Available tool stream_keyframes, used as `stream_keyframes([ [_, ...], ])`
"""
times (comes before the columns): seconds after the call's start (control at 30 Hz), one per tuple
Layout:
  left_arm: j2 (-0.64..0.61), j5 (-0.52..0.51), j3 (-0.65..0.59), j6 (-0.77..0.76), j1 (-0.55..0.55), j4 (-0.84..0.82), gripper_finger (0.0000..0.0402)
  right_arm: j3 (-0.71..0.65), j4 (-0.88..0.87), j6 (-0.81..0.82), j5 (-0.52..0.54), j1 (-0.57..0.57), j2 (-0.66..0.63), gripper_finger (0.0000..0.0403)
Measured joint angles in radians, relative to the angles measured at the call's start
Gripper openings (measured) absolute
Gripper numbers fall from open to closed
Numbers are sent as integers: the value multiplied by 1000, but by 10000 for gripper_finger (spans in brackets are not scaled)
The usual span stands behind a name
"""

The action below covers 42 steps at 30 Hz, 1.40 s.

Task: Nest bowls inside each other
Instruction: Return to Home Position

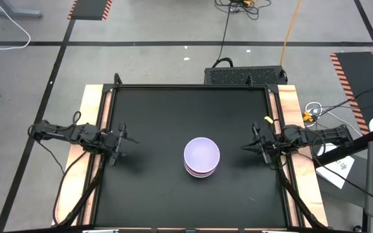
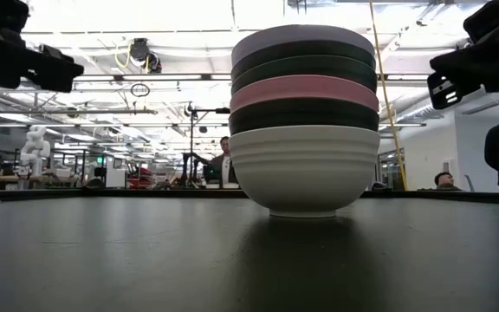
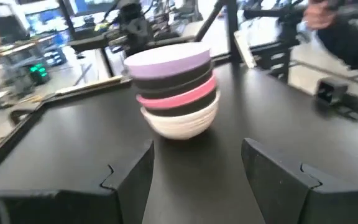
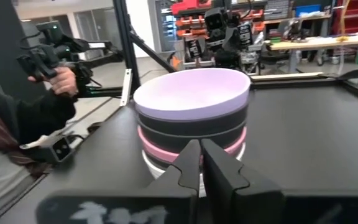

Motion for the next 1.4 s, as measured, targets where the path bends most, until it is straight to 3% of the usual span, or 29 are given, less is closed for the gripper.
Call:
stream_keyframes([
  [0.2,0,36,-1,-8,-33,27,246,0,4,64,0,46,0,1],
  [0.5,0,32,-102,45,-46,256,246,-1,10,80,3,82,0,0],
  [1.13,68,-15,-103,-74,10,254,246,-47,18,15,1,145,0,0],
  [1.4,71,57,-104,-20,19,256,246,-48,13,-7,-1,145,0,0],
])
